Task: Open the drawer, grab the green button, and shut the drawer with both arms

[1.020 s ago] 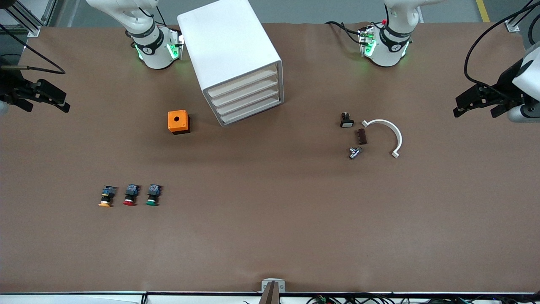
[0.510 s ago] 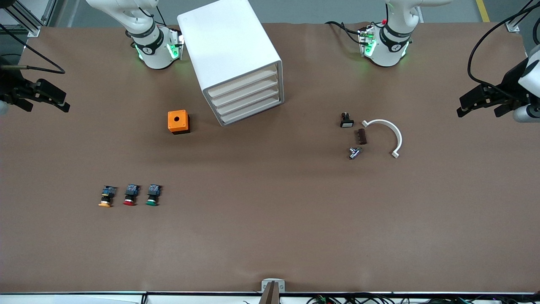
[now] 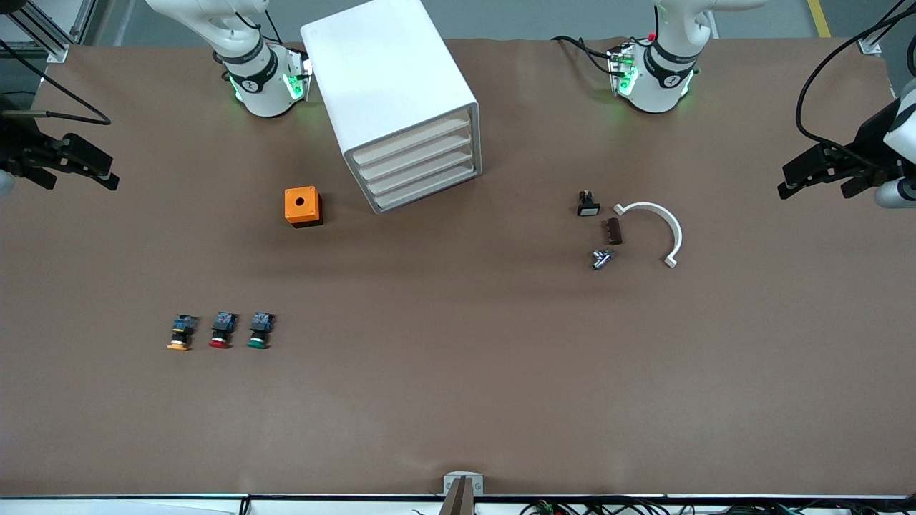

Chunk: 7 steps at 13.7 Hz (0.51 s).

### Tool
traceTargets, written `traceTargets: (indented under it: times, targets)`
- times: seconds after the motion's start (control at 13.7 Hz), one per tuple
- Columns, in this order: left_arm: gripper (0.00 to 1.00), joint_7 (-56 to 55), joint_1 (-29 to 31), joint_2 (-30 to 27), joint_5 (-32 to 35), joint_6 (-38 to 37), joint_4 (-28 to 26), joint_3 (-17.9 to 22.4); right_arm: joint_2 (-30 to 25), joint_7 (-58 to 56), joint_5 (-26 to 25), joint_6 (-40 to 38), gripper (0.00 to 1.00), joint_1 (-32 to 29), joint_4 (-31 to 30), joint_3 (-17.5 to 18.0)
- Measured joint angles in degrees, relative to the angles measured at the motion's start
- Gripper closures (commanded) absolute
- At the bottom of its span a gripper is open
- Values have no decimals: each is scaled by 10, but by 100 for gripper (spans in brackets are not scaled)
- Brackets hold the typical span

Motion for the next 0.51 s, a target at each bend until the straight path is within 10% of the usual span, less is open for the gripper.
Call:
traceTargets:
  times: [0.51]
  targets:
    - [0,0,1,4,0,0,8,1,0,0,0,0,0,0,0,0]
